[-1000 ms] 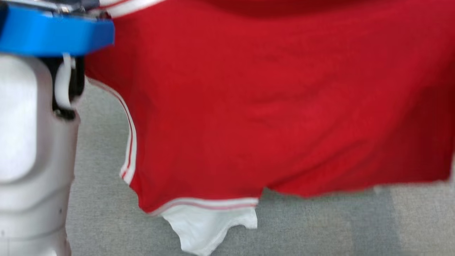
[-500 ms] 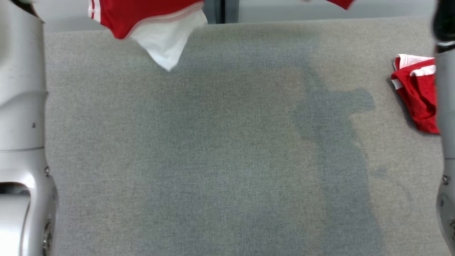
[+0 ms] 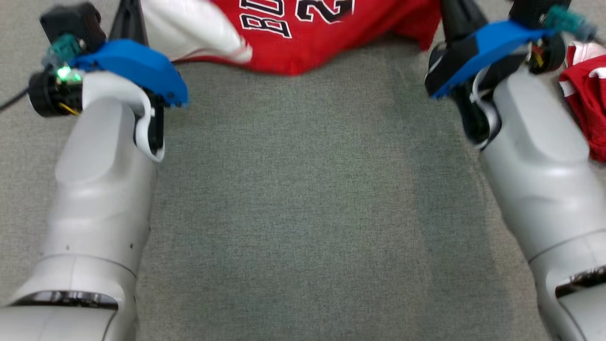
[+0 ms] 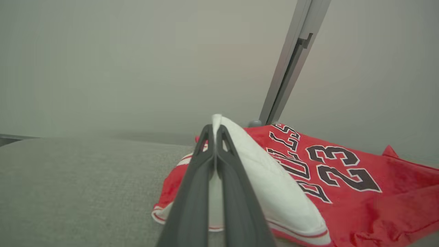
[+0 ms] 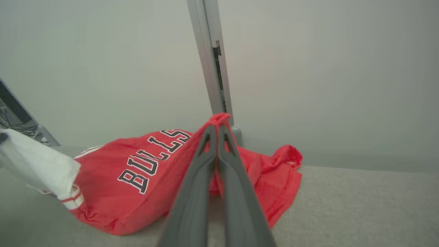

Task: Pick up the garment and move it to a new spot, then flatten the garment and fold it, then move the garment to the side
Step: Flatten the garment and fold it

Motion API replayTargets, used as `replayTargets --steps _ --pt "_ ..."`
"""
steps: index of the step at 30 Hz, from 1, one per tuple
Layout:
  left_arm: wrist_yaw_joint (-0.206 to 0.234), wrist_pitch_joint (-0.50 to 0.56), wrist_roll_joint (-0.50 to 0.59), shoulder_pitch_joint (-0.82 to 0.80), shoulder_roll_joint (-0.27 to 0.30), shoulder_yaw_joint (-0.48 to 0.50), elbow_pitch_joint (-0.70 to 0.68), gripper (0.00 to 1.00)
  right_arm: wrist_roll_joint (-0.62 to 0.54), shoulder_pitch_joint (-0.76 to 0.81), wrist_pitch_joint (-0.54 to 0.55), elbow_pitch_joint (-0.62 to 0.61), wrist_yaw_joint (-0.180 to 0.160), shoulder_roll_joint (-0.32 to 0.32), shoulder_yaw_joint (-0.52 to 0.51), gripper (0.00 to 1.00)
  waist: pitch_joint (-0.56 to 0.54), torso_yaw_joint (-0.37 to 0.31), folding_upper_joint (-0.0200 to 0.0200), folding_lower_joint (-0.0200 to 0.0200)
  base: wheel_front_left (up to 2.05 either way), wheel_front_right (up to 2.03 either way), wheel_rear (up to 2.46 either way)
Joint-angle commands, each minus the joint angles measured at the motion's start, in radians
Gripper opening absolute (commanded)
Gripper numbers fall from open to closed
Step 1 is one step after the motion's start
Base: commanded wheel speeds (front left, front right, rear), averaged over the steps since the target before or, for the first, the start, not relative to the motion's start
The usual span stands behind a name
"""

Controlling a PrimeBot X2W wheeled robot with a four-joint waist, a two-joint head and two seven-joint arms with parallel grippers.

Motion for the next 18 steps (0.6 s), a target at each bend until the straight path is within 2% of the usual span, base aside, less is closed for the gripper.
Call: replayTargets --steps 1,5,12,18 --pt "-0.007 -0.003 -0.008 0.032 -0.009 0.010 -0.009 0.00 0.017 0.044 -0.005 -0.019 0.000 -0.002 0.009 0.00 0.003 0.000 -0.0003 -0.0003 0.00 0.00 0.00" --pt "-0.009 -0.003 -0.005 0.139 -0.015 0.035 -0.080 0.00 0.047 0.160 -0.004 -0.102 0.000 -0.018 -0.011 0.00 -0.007 0.002 -0.0003 -0.0003 0.00 0.00 0.00" --pt "-0.011 -0.003 0.036 0.427 -0.021 0.106 -0.342 0.00 0.049 0.453 -0.004 -0.345 0.000 -0.045 -0.101 0.00 -0.078 0.008 -0.0003 -0.0003 0.00 0.00 0.00" --pt "-0.013 -0.003 0.082 0.656 -0.022 0.157 -0.539 0.00 0.011 0.717 -0.004 -0.550 0.000 -0.033 -0.172 0.00 -0.155 0.021 -0.0003 -0.0003 0.00 0.00 0.00"
